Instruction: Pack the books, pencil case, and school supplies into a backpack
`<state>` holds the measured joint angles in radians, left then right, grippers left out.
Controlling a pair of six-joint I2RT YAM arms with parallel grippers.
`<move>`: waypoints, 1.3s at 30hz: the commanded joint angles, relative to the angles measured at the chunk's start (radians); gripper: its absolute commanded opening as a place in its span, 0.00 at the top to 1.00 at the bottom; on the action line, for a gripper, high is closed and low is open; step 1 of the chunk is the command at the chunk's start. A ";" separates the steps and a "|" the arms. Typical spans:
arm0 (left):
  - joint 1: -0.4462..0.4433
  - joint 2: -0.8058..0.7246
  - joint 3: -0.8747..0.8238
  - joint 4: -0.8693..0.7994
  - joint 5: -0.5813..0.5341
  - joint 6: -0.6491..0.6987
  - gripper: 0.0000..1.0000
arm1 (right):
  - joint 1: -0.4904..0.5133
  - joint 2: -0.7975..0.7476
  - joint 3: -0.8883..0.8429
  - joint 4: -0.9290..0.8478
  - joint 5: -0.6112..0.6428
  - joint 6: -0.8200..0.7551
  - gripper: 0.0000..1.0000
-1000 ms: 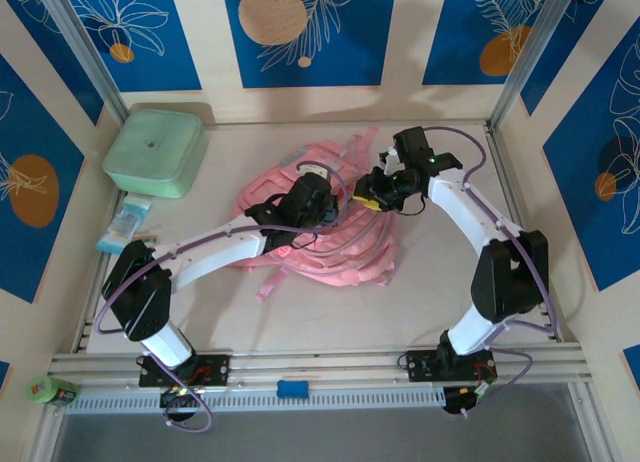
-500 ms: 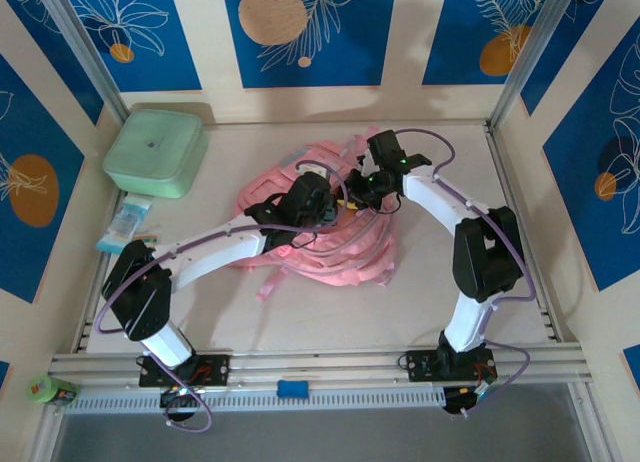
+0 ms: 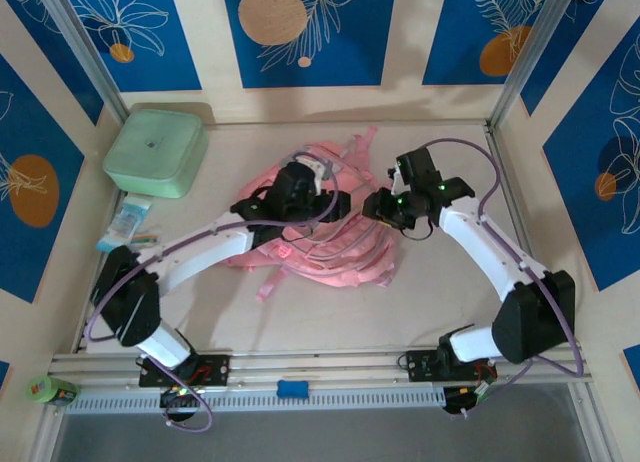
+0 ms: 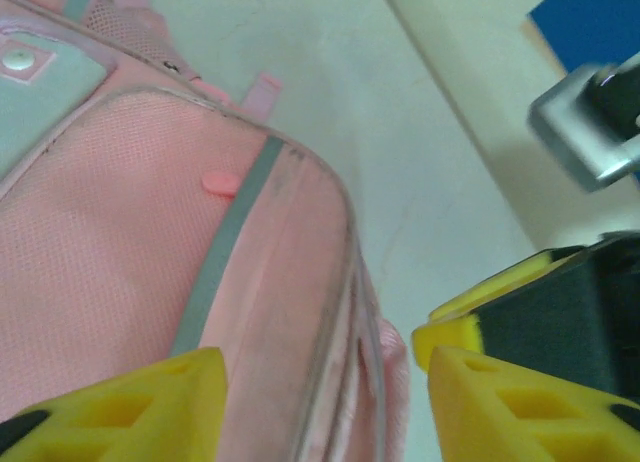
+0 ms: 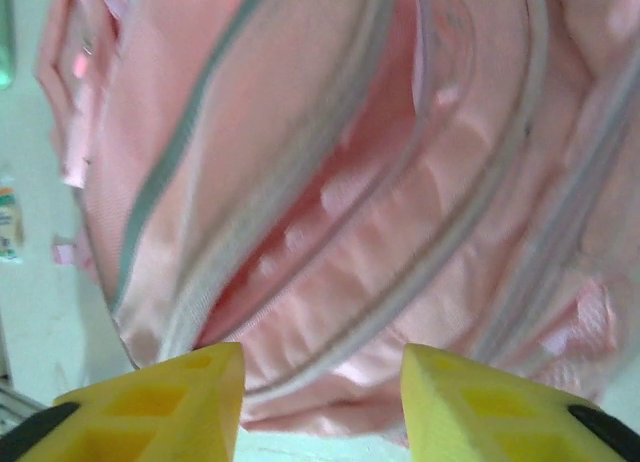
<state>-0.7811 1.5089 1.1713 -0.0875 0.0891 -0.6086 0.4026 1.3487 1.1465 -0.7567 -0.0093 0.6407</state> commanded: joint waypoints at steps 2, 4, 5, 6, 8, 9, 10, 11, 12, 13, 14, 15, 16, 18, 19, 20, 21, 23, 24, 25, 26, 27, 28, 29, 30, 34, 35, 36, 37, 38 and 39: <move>0.084 -0.140 -0.141 0.022 0.108 -0.049 0.39 | 0.137 -0.061 -0.052 -0.078 0.205 0.057 0.46; 0.143 -0.162 -0.187 -0.021 0.098 -0.058 0.38 | 0.212 -0.062 -0.063 -0.071 0.256 0.093 0.43; 0.172 -0.168 -0.205 -0.033 0.102 -0.057 0.38 | 0.250 -0.055 -0.065 -0.062 0.266 0.112 0.42; 0.193 -0.171 -0.220 -0.036 0.112 -0.056 0.37 | 0.278 -0.044 -0.064 -0.056 0.269 0.125 0.41; 0.238 -0.160 -0.248 -0.036 0.114 -0.056 0.36 | 0.342 -0.011 -0.054 -0.062 0.308 0.171 0.39; 0.251 -0.150 -0.258 -0.030 0.115 -0.069 0.36 | 0.372 0.003 -0.048 -0.061 0.327 0.187 0.39; 0.265 -0.138 -0.273 0.001 0.135 -0.074 0.36 | 0.404 0.019 -0.039 -0.058 0.351 0.207 0.38; 0.276 -0.121 -0.289 0.032 0.134 -0.082 0.36 | 0.431 0.038 -0.027 -0.058 0.376 0.227 0.38; 0.283 -0.110 -0.295 0.035 0.113 -0.104 0.36 | 0.451 0.055 -0.014 -0.061 0.394 0.245 0.38; 0.293 -0.095 -0.305 0.056 0.108 -0.123 0.37 | 0.468 0.078 0.004 -0.069 0.413 0.270 0.38; 0.303 -0.082 -0.320 0.099 0.121 -0.140 0.38 | 0.484 0.101 0.021 -0.070 0.423 0.285 0.38; 0.308 -0.076 -0.329 0.129 0.127 -0.156 0.38 | 0.495 0.119 0.035 -0.065 0.428 0.295 0.37; 0.309 -0.066 -0.336 0.155 0.122 -0.174 0.38 | 0.506 0.143 0.051 -0.058 0.428 0.311 0.38; 0.312 -0.037 -0.341 0.200 0.139 -0.191 0.40 | 0.530 0.191 0.088 -0.034 0.423 0.317 0.39; 0.312 -0.028 -0.337 0.195 0.130 -0.203 0.41 | 0.547 0.216 0.115 -0.040 0.441 0.327 0.39; 0.312 -0.025 -0.342 0.199 0.112 -0.212 0.41 | 0.565 0.236 0.138 -0.047 0.466 0.336 0.40; 0.312 -0.029 -0.352 0.215 0.098 -0.217 0.42 | 0.578 0.254 0.151 -0.048 0.479 0.338 0.41; 0.312 -0.032 -0.379 0.251 0.071 -0.248 0.42 | 0.588 0.295 0.184 -0.050 0.486 0.356 0.43; 0.312 -0.031 -0.388 0.274 0.080 -0.250 0.42 | 0.590 0.310 0.195 -0.056 0.489 0.372 0.43; 0.312 -0.028 -0.393 0.292 0.093 -0.250 0.43 | 0.590 0.324 0.207 -0.063 0.490 0.397 0.45; 0.312 -0.027 -0.392 0.288 0.096 -0.250 0.43 | 0.591 0.332 0.217 -0.067 0.499 0.427 0.48; 0.312 -0.027 -0.390 0.284 0.097 -0.246 0.44 | 0.595 0.340 0.217 -0.057 0.498 0.449 0.48; 0.312 -0.026 -0.388 0.284 0.102 -0.242 0.44 | 0.596 0.350 0.219 -0.035 0.493 0.459 0.48; 0.312 -0.023 -0.387 0.287 0.110 -0.241 0.44 | 0.597 0.367 0.227 -0.033 0.496 0.484 0.49; 0.312 -0.019 -0.386 0.288 0.120 -0.242 0.44 | 0.596 0.383 0.233 -0.029 0.492 0.499 0.49; 0.309 -0.013 -0.396 0.293 0.117 -0.254 0.45 | 0.598 0.440 0.264 -0.003 0.511 0.521 0.53; 0.307 -0.012 -0.408 0.303 0.109 -0.262 0.45 | 0.595 0.453 0.266 0.002 0.515 0.530 0.55; 0.307 -0.010 -0.418 0.316 0.109 -0.267 0.45 | 0.595 0.460 0.264 0.017 0.517 0.530 0.57; 0.307 -0.006 -0.425 0.323 0.108 -0.274 0.45 | 0.593 0.468 0.264 0.030 0.520 0.527 0.60; 0.307 -0.003 -0.431 0.329 0.107 -0.276 0.45 | 0.593 0.476 0.265 0.029 0.529 0.532 0.62; 0.307 0.000 -0.437 0.333 0.107 -0.276 0.46 | 0.590 0.481 0.266 0.029 0.535 0.531 0.63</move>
<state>-0.4797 1.4883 0.7540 0.1829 0.1905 -0.8665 0.9947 1.8103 1.3876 -0.7685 0.4805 1.1389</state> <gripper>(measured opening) 0.548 0.375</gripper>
